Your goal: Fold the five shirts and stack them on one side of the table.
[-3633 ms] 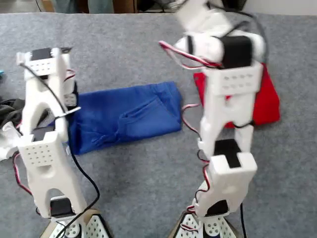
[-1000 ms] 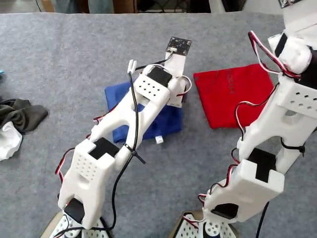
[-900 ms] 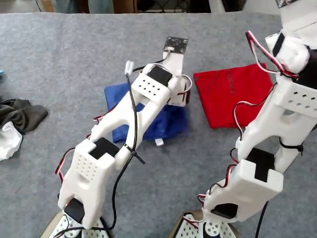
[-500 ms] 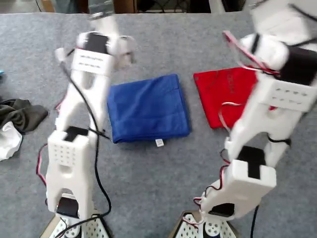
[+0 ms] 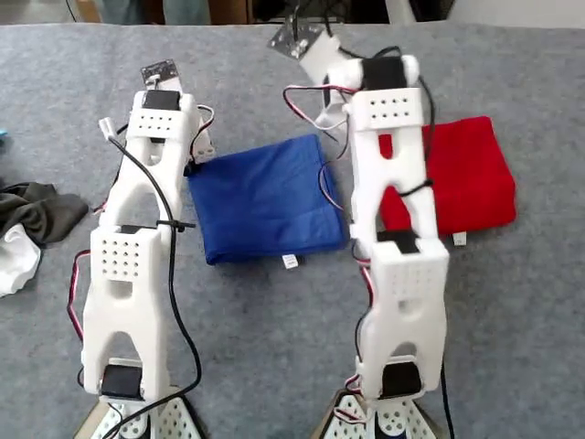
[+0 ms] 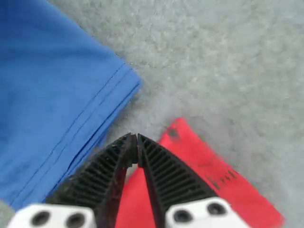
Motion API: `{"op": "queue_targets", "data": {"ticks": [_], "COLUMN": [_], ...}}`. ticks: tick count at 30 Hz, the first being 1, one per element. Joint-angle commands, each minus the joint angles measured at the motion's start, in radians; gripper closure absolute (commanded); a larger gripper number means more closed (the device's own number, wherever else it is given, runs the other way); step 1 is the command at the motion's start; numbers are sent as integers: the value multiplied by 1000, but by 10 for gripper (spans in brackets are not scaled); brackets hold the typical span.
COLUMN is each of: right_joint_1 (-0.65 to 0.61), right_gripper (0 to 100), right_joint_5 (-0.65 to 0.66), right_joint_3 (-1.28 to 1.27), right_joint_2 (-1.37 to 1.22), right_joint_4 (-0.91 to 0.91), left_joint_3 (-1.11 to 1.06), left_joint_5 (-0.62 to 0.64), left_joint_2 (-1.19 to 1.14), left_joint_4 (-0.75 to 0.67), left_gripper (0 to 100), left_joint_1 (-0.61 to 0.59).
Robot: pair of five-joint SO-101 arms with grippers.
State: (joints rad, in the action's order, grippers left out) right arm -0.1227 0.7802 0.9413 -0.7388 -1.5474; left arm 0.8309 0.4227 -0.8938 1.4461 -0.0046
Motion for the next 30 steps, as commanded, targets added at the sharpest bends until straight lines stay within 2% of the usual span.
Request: {"op": "queue_targets", "data": {"ticks": [1,9,15,21,30], "right_joint_1": [-28,5,-44,-83,-31], "right_gripper": [984,984,985,984,984], "right_joint_5": [8,11,5,3,9], "right_joint_3": [10,91,277,283,337], "right_joint_2": [-87,-110,-59,-193,-371], "right_joint_4": [84,31,-167,-97,-20], "left_joint_3": [50,51,51,51,50], "left_joint_5": [3,3,2,2,2], "left_joint_2": [14,14,14,14,12], "left_joint_4": [-2,-6,-2,-6,-6], "left_gripper": [970,970,970,970,970], "left_joint_1": [-5,5,53,36,35]}}
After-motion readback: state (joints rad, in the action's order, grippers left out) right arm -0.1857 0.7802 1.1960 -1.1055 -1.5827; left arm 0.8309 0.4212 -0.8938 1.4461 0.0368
